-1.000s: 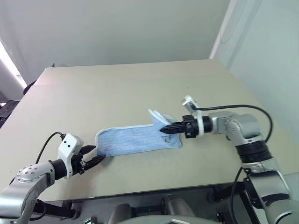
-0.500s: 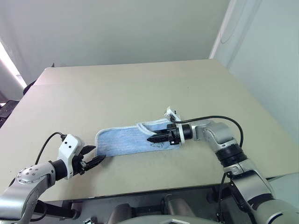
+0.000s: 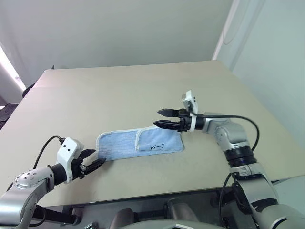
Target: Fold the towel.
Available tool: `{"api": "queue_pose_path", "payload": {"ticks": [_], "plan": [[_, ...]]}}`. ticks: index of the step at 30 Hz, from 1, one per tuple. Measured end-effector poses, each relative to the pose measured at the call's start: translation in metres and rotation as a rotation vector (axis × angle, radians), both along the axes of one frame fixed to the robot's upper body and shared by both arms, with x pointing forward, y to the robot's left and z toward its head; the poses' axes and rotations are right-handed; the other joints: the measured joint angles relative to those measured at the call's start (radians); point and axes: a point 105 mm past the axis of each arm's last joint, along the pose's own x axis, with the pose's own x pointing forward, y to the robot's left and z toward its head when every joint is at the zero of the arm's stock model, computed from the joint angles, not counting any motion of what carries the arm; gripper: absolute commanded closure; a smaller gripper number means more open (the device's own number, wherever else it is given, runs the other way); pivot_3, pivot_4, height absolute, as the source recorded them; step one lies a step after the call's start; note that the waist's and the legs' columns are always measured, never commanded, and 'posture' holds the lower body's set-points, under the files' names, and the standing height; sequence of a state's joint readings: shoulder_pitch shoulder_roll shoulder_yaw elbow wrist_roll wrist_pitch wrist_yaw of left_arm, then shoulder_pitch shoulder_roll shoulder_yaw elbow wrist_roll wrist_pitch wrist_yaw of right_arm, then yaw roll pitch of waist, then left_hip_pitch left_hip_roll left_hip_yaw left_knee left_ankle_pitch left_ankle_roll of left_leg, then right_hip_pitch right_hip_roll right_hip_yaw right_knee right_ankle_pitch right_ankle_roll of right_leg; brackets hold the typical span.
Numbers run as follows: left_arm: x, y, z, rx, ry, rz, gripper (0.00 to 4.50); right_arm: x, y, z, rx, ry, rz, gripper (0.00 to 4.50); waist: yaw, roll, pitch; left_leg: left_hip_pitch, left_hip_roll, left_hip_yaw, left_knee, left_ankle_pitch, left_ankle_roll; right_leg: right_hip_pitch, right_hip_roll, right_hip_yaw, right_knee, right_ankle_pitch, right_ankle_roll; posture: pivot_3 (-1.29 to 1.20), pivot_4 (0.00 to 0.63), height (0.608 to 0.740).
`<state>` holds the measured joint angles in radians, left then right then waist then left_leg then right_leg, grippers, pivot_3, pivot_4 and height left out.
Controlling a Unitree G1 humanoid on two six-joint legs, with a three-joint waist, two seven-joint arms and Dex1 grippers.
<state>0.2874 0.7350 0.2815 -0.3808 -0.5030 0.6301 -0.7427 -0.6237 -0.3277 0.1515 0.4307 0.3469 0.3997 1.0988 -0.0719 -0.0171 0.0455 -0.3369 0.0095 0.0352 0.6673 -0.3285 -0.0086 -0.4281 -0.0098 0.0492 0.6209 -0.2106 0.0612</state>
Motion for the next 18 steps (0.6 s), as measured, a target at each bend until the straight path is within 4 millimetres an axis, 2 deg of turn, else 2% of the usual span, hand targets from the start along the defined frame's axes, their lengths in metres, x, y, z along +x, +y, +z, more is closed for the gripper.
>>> {"api": "queue_pose_path", "payload": {"ticks": [4, 8, 10, 14, 18], "plan": [[0.003, 0.008, 0.001, -0.015, 0.001, 0.051, 1.23, -0.003, 0.008, -0.030, -0.055, 0.053, 0.021, 0.84, 0.001, 0.000, 0.000, -0.001, 0.000, 0.000, 0.000, 0.000, 0.000, 0.000, -0.001, 0.000, -0.001, 0.001, 0.002, 0.00, 0.000, 0.740], [0.004, 0.010, 0.004, -0.038, 0.000, 0.066, 1.23, -0.012, 0.022, -0.057, -0.161, 0.031, 0.079, 0.84, 0.000, 0.000, 0.000, -0.001, 0.000, 0.000, 0.000, 0.000, 0.000, 0.000, -0.001, 0.000, 0.000, 0.001, 0.002, 0.00, 0.000, 0.740], [0.004, 0.013, 0.005, -0.059, -0.001, 0.087, 1.23, -0.011, 0.022, -0.062, -0.204, -0.008, 0.085, 0.84, 0.000, 0.000, -0.001, 0.000, 0.000, 0.000, 0.000, 0.000, 0.000, 0.000, -0.001, 0.000, 0.000, 0.001, 0.002, 0.00, 0.000, 0.740], [0.004, 0.017, 0.004, -0.087, 0.020, 0.119, 1.23, -0.008, 0.028, -0.068, -0.263, -0.059, 0.095, 0.01, -0.002, -0.004, -0.004, 0.008, 0.000, 0.000, 0.000, 0.000, -0.001, 0.006, -0.001, 0.001, 0.002, 0.000, -0.002, 0.00, 0.000, 0.740], [0.002, 0.014, -0.001, -0.117, 0.066, 0.123, 1.23, -0.006, 0.025, -0.067, -0.232, -0.010, 0.064, 0.01, -0.001, -0.003, -0.003, 0.020, 0.000, 0.000, 0.000, 0.000, -0.001, 0.018, -0.001, 0.001, 0.002, -0.003, 0.001, 0.00, 0.000, 0.740]]}}
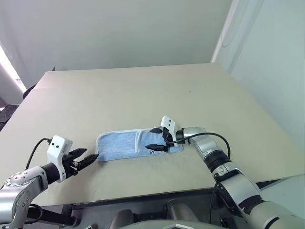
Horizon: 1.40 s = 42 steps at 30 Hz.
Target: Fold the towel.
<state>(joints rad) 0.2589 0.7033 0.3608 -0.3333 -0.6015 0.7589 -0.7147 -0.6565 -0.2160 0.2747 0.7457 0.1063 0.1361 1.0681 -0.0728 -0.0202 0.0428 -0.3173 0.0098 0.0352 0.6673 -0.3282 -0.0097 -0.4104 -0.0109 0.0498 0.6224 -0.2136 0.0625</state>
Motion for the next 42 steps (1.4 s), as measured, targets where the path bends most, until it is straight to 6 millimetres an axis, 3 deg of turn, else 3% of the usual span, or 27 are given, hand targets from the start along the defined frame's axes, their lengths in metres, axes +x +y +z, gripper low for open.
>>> {"api": "queue_pose_path", "payload": {"ticks": [3, 6, 8, 9, 21, 30, 35, 42], "plan": [[-0.001, -0.007, -0.010, -0.024, 0.041, -0.007, 1.23, 0.001, -0.001, 0.007, 0.051, 0.035, -0.027, 0.01, 0.003, 0.002, 0.001, -0.001, 0.000, 0.000, 0.000, 0.000, 0.000, -0.001, 0.000, 0.000, 0.000, 0.000, 0.000, 0.00, 0.000, 0.740], [0.006, -0.011, -0.011, -0.074, 0.048, 0.008, 0.74, 0.005, -0.001, 0.025, 0.126, 0.038, -0.055, 0.00, 0.002, 0.002, 0.002, -0.005, 0.000, 0.000, 0.000, 0.000, 0.000, -0.005, 0.000, 0.000, 0.001, 0.000, 0.000, 0.00, 0.000, 0.740], [0.012, -0.012, -0.012, -0.088, 0.060, 0.013, 0.07, 0.009, -0.001, 0.039, 0.164, 0.013, -0.073, 0.00, 0.002, 0.002, 0.001, -0.005, 0.000, 0.000, -0.001, 0.000, 0.000, -0.006, 0.000, 0.000, 0.003, 0.001, -0.001, 0.00, 0.000, 0.740], [0.014, -0.012, -0.013, -0.094, 0.071, 0.018, 0.03, 0.010, -0.001, 0.042, 0.172, 0.004, -0.079, 0.00, 0.001, 0.002, 0.001, -0.006, 0.000, 0.000, -0.002, 0.000, 0.000, -0.007, 0.000, 0.000, 0.003, 0.002, -0.002, 0.00, 0.000, 0.740], [0.028, -0.013, -0.012, -0.283, 0.217, 0.099, 0.03, 0.011, 0.000, 0.057, 0.199, -0.007, -0.113, 0.00, 0.003, 0.002, 0.001, -0.007, -0.001, 0.000, -0.002, 0.000, 0.000, -0.010, 0.000, 0.000, 0.005, -0.001, 0.001, 0.00, 0.000, 0.740], [0.041, -0.038, -0.016, -0.272, 0.231, 0.080, 0.03, 0.017, -0.003, 0.055, 0.184, -0.019, -0.175, 0.00, 0.018, 0.004, 0.001, -0.003, -0.004, -0.001, -0.001, 0.000, 0.000, -0.003, -0.003, 0.000, 0.002, -0.002, 0.002, 0.00, 0.000, 0.740], [0.040, -0.048, -0.017, -0.261, 0.236, 0.048, 1.26, 0.019, -0.004, 0.053, 0.176, -0.018, -0.192, 0.00, 0.022, 0.005, 0.001, -0.005, -0.005, -0.001, -0.001, 0.000, 0.000, -0.002, -0.004, 0.000, -0.003, -0.002, 0.002, 0.00, 0.000, 0.740], [0.038, -0.050, -0.021, -0.267, 0.264, 0.025, 3.80, 0.022, -0.005, 0.054, 0.167, -0.029, -0.205, 0.00, 0.022, 0.004, 0.001, -0.008, -0.005, -0.001, -0.004, -0.001, 0.000, -0.005, -0.005, 0.000, -0.005, -0.002, 0.001, 0.00, 0.000, 0.740]]}}
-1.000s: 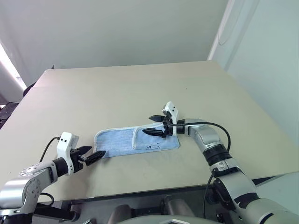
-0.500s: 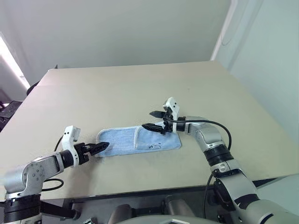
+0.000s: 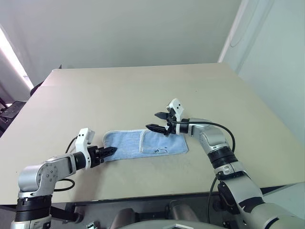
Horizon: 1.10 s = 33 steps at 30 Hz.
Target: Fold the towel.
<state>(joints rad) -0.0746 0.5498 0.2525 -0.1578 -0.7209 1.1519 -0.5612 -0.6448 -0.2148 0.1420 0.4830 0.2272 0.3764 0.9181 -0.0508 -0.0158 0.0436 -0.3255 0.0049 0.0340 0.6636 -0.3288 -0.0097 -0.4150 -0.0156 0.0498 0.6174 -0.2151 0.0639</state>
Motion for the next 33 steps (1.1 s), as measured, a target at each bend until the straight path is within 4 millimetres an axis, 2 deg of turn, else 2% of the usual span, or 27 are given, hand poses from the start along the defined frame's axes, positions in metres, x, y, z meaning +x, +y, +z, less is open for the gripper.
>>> {"api": "queue_pose_path", "payload": {"ticks": [2, 6, 10, 13, 17, 20, 22, 26, 30, 33], "plan": [[-0.001, -0.002, -0.001, -0.010, 0.008, -0.012, 4.46, 0.000, -0.001, -0.001, -0.006, -0.002, -0.003, 0.00, -0.002, 0.000, 0.000, -0.002, 0.000, 0.000, 0.000, 0.000, 0.000, -0.002, 0.000, 0.000, 0.000, 0.000, 0.000, 0.00, 0.000, 0.740], [-0.003, -0.001, 0.001, -0.007, 0.005, -0.027, 4.46, 0.001, -0.002, -0.003, -0.009, 0.000, -0.008, 0.00, -0.013, 0.000, 0.000, -0.011, 0.000, -0.002, 0.002, 0.000, 0.000, -0.011, 0.000, 0.000, 0.003, 0.002, 0.002, 0.00, 0.000, 0.740], [-0.008, 0.009, 0.005, 0.017, -0.002, -0.026, 4.46, 0.000, -0.002, 0.001, 0.022, 0.008, 0.002, 0.00, -0.022, -0.001, 0.000, -0.014, 0.001, -0.003, 0.002, 0.000, 0.000, -0.014, 0.001, 0.000, 0.003, 0.002, 0.003, 0.00, 0.000, 0.740], [-0.011, 0.033, 0.018, 0.066, -0.027, 0.016, 4.46, -0.004, -0.003, 0.013, 0.073, 0.003, 0.028, 0.00, -0.023, -0.001, 0.000, -0.014, 0.002, -0.003, 0.001, 0.000, 0.000, -0.015, 0.002, -0.001, 0.003, 0.002, 0.003, 0.00, 0.000, 0.740], [-0.029, 0.073, 0.030, 0.135, -0.014, 0.087, 4.46, -0.014, -0.008, 0.029, 0.134, 0.002, 0.078, 0.00, -0.022, 0.000, 0.001, -0.013, 0.003, -0.003, 0.000, 0.000, 0.000, -0.015, 0.002, -0.002, 0.003, 0.001, 0.001, 0.00, 0.000, 0.740], [-0.039, 0.092, 0.041, 0.166, -0.014, 0.101, 4.46, -0.018, -0.013, 0.034, 0.148, 0.011, 0.087, 0.00, -0.021, 0.000, 0.001, -0.014, 0.003, -0.003, 0.001, 0.000, 0.000, -0.015, 0.002, -0.002, 0.003, 0.000, -0.001, 0.00, 0.000, 0.740], [-0.043, 0.096, 0.051, 0.175, -0.038, 0.086, 4.46, -0.018, -0.016, 0.034, 0.139, 0.009, 0.083, 0.00, -0.019, 0.000, 0.001, -0.013, 0.003, -0.003, 0.001, 0.000, 0.000, -0.014, 0.002, -0.003, 0.002, 0.000, -0.001, 0.00, 0.000, 0.740], [-0.046, 0.075, 0.069, 0.168, -0.107, -0.041, 4.46, -0.020, -0.018, 0.029, 0.130, 0.022, 0.078, 0.00, -0.020, 0.001, 0.002, -0.014, 0.003, -0.002, 0.001, 0.000, 0.000, -0.014, 0.001, -0.003, 0.000, 0.000, -0.001, 0.00, 0.000, 0.740], [-0.027, 0.039, 0.096, 0.095, -0.217, -0.162, 4.46, -0.021, -0.018, 0.024, 0.116, 0.031, 0.072, 0.00, -0.017, 0.000, 0.003, -0.014, 0.002, -0.003, 0.001, 0.000, 0.000, -0.013, 0.001, -0.003, 0.001, 0.000, 0.000, 0.00, 0.000, 0.740], [-0.015, 0.011, 0.096, 0.030, -0.211, -0.218, 4.46, -0.019, -0.022, 0.021, 0.107, 0.033, 0.051, 0.00, -0.019, 0.000, 0.003, -0.013, 0.002, -0.003, 0.001, 0.000, 0.000, -0.013, 0.002, -0.003, 0.001, 0.003, 0.002, 0.00, 0.000, 0.740]]}}
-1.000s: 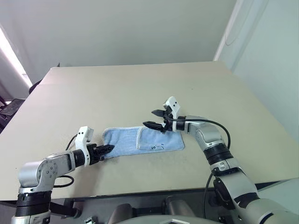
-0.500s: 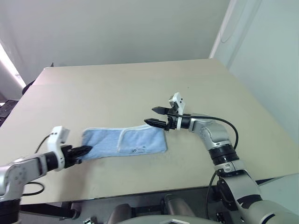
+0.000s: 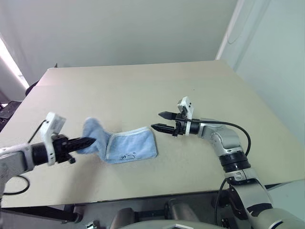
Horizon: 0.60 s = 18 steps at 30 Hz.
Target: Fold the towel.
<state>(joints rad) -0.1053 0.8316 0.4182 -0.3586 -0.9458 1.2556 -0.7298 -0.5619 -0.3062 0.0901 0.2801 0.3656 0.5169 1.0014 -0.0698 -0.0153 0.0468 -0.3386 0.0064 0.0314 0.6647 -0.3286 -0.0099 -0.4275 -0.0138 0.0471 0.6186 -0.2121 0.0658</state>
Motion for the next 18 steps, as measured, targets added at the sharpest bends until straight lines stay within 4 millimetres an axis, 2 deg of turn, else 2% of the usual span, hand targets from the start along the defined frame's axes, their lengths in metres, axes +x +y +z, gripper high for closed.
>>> {"api": "queue_pose_path", "payload": {"ticks": [5, 8, 10, 18], "plan": [[0.016, -0.047, -0.006, -0.054, 0.052, -0.111, 4.46, 0.001, -0.006, -0.006, -0.015, 0.011, -0.044, 0.00, -0.002, -0.001, 0.000, 0.000, 0.000, 0.000, 0.000, 0.000, 0.000, 0.000, 0.001, 0.002, 0.001, 0.001, 0.001, 0.00, 0.000, 0.740], [0.018, -0.065, -0.026, -0.030, 0.105, -0.145, 4.46, 0.002, -0.016, -0.013, -0.022, 0.030, -0.092, 0.00, 0.000, -0.001, 0.000, 0.000, 0.000, -0.001, 0.000, 0.000, 0.000, 0.000, 0.001, 0.002, 0.000, 0.001, 0.001, 0.00, 0.000, 0.740], [0.019, -0.073, -0.037, -0.029, 0.145, -0.161, 4.46, 0.003, -0.020, -0.015, -0.031, 0.035, -0.115, 0.00, -0.001, -0.001, 0.000, 0.000, 0.000, -0.001, 0.000, 0.000, 0.000, 0.000, 0.002, 0.002, 0.001, 0.001, 0.001, 0.00, 0.000, 0.740], [0.022, -0.091, -0.053, 0.023, 0.114, -0.198, 4.46, 0.002, -0.028, -0.024, -0.056, 0.049, -0.164, 0.00, 0.000, -0.001, 0.000, 0.000, -0.001, 0.000, 0.001, 0.000, 0.000, 0.000, 0.002, 0.002, 0.001, 0.000, 0.001, 0.00, 0.000, 0.740]]}}
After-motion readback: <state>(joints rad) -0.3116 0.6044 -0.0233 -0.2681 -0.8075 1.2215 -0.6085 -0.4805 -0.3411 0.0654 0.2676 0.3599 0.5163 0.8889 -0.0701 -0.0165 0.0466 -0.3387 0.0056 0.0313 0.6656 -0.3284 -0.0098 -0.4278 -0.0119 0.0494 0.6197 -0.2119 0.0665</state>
